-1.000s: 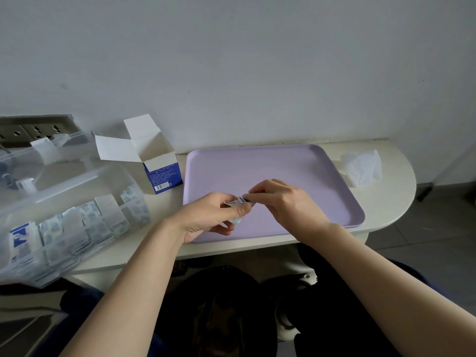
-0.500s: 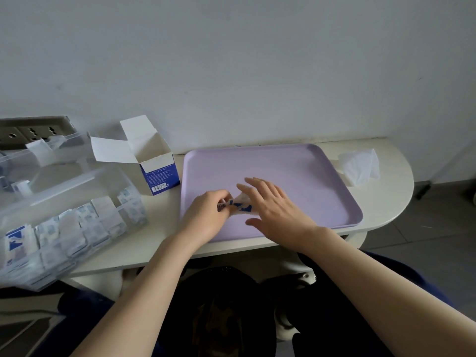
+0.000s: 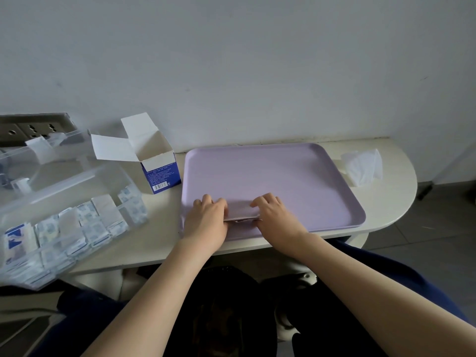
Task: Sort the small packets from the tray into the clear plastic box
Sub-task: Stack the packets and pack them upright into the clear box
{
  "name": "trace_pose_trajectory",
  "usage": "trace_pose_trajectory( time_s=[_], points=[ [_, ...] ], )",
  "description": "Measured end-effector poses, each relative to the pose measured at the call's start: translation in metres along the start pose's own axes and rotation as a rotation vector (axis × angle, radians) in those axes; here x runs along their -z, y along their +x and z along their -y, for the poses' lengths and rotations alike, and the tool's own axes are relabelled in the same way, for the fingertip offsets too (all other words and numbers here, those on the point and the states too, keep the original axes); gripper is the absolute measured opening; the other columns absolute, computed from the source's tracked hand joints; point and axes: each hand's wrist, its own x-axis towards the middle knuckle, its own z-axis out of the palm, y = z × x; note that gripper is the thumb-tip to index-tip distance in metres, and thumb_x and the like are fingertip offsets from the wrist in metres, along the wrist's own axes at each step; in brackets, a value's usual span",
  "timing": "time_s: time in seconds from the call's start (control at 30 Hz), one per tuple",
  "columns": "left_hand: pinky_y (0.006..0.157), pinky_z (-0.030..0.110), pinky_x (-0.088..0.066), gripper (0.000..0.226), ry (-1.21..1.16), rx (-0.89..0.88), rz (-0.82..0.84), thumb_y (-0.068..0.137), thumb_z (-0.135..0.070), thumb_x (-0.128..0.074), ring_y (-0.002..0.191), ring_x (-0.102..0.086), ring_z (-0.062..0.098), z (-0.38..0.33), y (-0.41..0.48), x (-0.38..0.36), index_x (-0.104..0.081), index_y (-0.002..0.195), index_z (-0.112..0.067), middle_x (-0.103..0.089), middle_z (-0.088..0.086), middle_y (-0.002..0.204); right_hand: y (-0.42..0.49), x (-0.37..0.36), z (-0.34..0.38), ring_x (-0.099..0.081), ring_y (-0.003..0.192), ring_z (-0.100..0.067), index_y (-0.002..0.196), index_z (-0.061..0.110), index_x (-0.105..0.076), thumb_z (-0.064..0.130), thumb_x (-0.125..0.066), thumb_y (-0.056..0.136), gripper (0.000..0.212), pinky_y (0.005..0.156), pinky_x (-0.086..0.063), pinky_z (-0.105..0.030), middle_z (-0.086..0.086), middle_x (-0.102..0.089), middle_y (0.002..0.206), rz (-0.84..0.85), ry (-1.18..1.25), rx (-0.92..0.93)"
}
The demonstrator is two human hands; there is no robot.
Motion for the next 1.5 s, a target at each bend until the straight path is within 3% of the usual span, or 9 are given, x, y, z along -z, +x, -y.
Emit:
trace_pose_trajectory(
  time_s=[0.17, 0.4, 0.53, 0.77, 0.9, 1.1, 1.3, 1.4, 1.5],
  points=[
    [0.076, 0.029, -0.041, 0.012, -0.184, 0.020, 0.070, 0.091, -0.016, -0.057, 0.096, -0.055, 0.026, -0.002, 0.001, 0.001, -0.056, 0.103, -0.013, -0.043, 0.002, 0.100, 0.002, -0.003, 0.008, -0.043, 0.119, -0.024, 0.130, 0.010, -0.042, -0.002, -0.044, 0.090, 0.042, 0.091, -0.033, -0.021, -0.007, -0.037, 0.135, -0.030, 0.293, -0.031],
    [0.078, 0.028, -0.044, 0.012, -0.250, -0.041, 0.093, 0.093, -0.010, -0.053, 0.094, -0.054, 0.021, -0.007, 0.000, 0.002, -0.054, 0.105, -0.013, -0.050, 0.003, 0.106, 0.006, -0.010, 0.010, -0.051, 0.110, -0.015, 0.122, 0.012, -0.048, -0.001, -0.046, 0.092, 0.033, 0.083, -0.036, -0.012, -0.005, -0.056, 0.121, -0.053, 0.328, 0.021],
    [0.074, 0.032, -0.043, 0.010, -0.120, -0.039, 0.063, 0.096, -0.014, -0.046, 0.094, -0.054, 0.023, -0.004, 0.000, 0.002, -0.052, 0.104, -0.015, -0.048, 0.004, 0.106, 0.005, -0.010, 0.007, -0.040, 0.119, -0.022, 0.127, 0.009, -0.043, 0.006, -0.047, 0.093, 0.034, 0.094, -0.032, -0.022, -0.007, -0.044, 0.129, -0.094, 0.296, -0.011],
    [0.066, 0.031, -0.038, 0.026, -0.001, -0.074, 0.194, 0.096, -0.006, -0.040, 0.083, -0.055, 0.026, -0.011, -0.008, -0.003, -0.037, 0.121, -0.012, -0.037, 0.009, 0.113, 0.000, -0.015, 0.016, -0.045, 0.119, -0.030, 0.132, 0.002, -0.036, -0.018, -0.040, 0.079, 0.058, 0.097, -0.035, -0.024, -0.013, -0.031, 0.138, -0.004, 0.294, 0.083],
    [0.066, 0.028, -0.036, 0.024, 0.023, -0.081, 0.180, 0.097, -0.004, -0.038, 0.084, -0.053, 0.024, -0.014, -0.012, 0.001, -0.037, 0.120, -0.011, -0.038, 0.010, 0.117, 0.003, -0.016, 0.014, -0.049, 0.119, -0.031, 0.125, 0.001, -0.046, -0.003, -0.047, 0.091, 0.034, 0.098, -0.042, -0.038, -0.012, -0.032, 0.140, -0.002, 0.184, 0.125],
    [0.080, 0.030, -0.048, 0.026, 0.048, -0.091, 0.114, 0.098, -0.007, -0.034, 0.099, -0.057, 0.023, -0.006, -0.015, 0.009, -0.035, 0.123, -0.015, -0.052, 0.009, 0.116, 0.006, -0.010, 0.020, -0.046, 0.113, -0.022, 0.119, 0.008, -0.049, 0.001, -0.043, 0.094, 0.026, 0.084, -0.043, -0.028, -0.005, -0.046, 0.126, -0.114, -0.122, 0.273],
    [0.059, 0.026, -0.043, 0.002, -0.081, -0.087, 0.179, 0.102, -0.022, -0.033, 0.073, -0.055, 0.017, 0.009, -0.026, 0.027, -0.032, 0.103, -0.020, -0.057, 0.003, 0.097, 0.006, 0.002, 0.034, -0.060, 0.089, -0.023, 0.113, 0.011, -0.042, 0.009, -0.040, 0.098, 0.015, 0.069, -0.048, -0.034, -0.005, -0.058, 0.111, -0.035, -0.123, 0.285],
    [0.050, 0.024, -0.033, 0.014, -0.080, -0.070, 0.140, 0.103, -0.030, -0.029, 0.063, -0.050, 0.013, 0.020, -0.030, 0.032, -0.037, 0.101, -0.019, -0.048, -0.004, 0.077, 0.004, 0.009, 0.044, -0.057, 0.086, -0.020, 0.117, 0.013, -0.042, 0.015, -0.038, 0.100, 0.018, 0.064, -0.036, -0.027, -0.004, -0.054, 0.115, 0.023, -0.056, 0.347],
    [0.052, 0.022, -0.031, 0.016, -0.003, -0.085, 0.101, 0.101, -0.016, -0.033, 0.071, -0.051, 0.015, 0.030, -0.039, 0.040, -0.046, 0.109, -0.020, -0.046, -0.006, 0.081, -0.001, 0.015, 0.054, -0.058, 0.095, -0.022, 0.118, 0.013, -0.040, 0.012, -0.035, 0.099, 0.019, 0.069, -0.040, -0.028, -0.006, -0.054, 0.114, 0.083, -0.016, 0.368]
  ],
)
